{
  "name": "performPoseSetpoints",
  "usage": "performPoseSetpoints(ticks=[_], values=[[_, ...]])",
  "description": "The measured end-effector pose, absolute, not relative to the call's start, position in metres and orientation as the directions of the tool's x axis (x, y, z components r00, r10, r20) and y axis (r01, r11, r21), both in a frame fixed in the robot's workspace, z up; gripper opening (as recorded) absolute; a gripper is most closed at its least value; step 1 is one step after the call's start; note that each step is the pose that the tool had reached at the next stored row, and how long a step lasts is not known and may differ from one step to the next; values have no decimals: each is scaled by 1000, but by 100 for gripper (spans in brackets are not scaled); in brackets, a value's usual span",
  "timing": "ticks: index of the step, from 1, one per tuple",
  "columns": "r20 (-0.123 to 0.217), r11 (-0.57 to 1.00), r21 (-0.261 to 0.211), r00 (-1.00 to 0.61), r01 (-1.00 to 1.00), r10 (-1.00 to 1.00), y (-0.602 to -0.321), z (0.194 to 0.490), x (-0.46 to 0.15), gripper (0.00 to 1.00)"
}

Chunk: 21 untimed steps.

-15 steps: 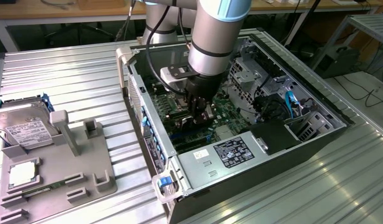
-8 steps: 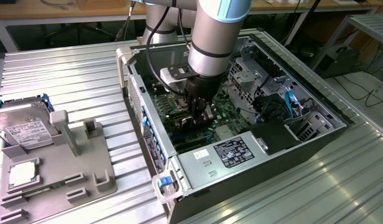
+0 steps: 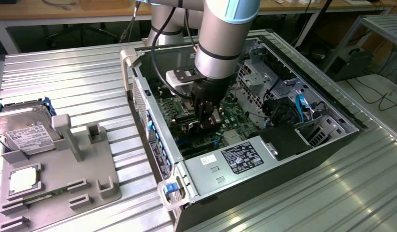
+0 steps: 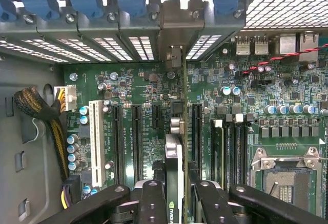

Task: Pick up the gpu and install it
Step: 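Insert the gpu into the slot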

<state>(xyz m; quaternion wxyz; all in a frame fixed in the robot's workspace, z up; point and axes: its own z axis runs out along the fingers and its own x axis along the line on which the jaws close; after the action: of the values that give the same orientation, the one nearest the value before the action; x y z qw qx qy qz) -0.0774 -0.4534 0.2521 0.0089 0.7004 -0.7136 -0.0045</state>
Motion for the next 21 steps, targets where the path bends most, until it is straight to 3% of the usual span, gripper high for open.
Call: performPoseSetpoints(ticks=[18,20,21], values=[[0,13,17,-13,-1000,-1000,-453,245,-80,27],[1,13,15,-13,-1000,-1000,-453,251,-80,27],[2,13,15,-13,-1000,-1000,-453,255,-80,34]])
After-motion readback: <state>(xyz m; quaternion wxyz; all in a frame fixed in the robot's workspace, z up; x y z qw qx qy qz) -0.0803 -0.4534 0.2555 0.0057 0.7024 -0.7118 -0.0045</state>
